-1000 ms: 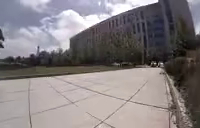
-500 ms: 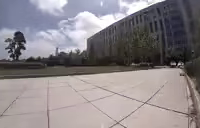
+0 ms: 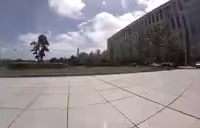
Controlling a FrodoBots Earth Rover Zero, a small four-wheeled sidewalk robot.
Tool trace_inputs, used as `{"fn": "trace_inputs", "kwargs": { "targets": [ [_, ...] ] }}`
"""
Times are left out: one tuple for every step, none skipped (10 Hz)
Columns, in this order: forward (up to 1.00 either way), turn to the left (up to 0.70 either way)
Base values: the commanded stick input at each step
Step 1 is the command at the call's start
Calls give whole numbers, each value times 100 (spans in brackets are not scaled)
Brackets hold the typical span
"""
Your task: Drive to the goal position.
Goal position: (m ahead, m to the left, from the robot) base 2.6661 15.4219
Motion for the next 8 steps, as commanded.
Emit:
{"fn": "trace_inputs", "kwargs": {
  "targets": [
    [0,70],
    [0,70],
    [0,70],
    [0,70],
    [0,70],
    [0,70],
    [0,70],
    [0,70]
  ]
}}
